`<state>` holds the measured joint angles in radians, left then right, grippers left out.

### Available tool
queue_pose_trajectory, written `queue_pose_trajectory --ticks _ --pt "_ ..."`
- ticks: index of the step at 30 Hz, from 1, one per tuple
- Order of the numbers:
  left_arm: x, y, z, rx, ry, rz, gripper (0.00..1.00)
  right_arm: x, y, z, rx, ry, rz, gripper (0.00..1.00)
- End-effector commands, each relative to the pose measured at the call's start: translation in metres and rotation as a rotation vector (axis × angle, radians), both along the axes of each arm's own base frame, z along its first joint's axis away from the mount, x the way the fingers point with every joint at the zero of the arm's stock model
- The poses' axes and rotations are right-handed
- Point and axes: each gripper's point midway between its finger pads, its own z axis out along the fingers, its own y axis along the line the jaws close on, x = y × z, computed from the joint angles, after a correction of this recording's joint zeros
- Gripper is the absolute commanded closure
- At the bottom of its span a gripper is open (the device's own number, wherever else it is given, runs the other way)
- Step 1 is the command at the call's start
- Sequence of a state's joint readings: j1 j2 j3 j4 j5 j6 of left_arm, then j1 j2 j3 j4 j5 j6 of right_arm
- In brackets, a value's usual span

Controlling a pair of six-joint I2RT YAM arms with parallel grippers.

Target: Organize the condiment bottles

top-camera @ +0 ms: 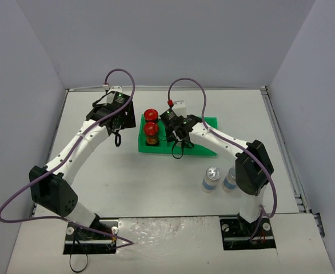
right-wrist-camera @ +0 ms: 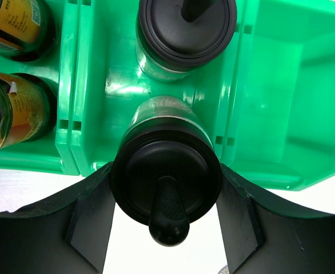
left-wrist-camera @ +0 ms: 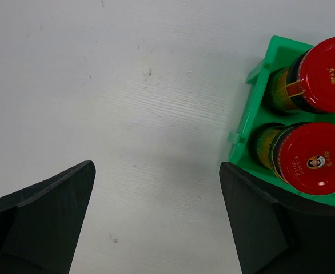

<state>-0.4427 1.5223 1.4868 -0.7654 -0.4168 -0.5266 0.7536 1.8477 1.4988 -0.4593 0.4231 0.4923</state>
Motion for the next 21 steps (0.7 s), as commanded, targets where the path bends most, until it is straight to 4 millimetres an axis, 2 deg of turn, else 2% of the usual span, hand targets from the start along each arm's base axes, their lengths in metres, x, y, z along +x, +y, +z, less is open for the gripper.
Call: queue_pose_trajectory --ticks 1,7,13,18,19,21 --pt "0.005 0.002 0.017 -0.01 -0.055 0.007 0.12 0.008 0.01 0.013 0.049 -0.058 0.002 1.0" --pt "0.005 0.002 0.017 -0.01 -0.056 0.007 0.12 0.007 0.012 0.005 0.049 -0.045 0.013 0.99" --pt "0.003 0.005 0.018 -0.003 -0.058 0.011 0.12 0.005 0.014 0.0 0.058 -0.033 0.008 0.77" --pt "0.004 0.004 0.016 -0.004 -0.052 0.009 0.12 0.004 0.014 0.0 0.055 -0.031 0.012 0.53" --pt "0.004 0.004 0.016 -0.004 -0.052 0.008 0.12 0.004 0.014 0.001 0.056 -0.034 0.011 0.52" --pt "0.004 0.003 0.017 -0.006 -0.054 0.009 0.12 0.004 0.012 0.004 0.056 -0.04 0.004 0.4"
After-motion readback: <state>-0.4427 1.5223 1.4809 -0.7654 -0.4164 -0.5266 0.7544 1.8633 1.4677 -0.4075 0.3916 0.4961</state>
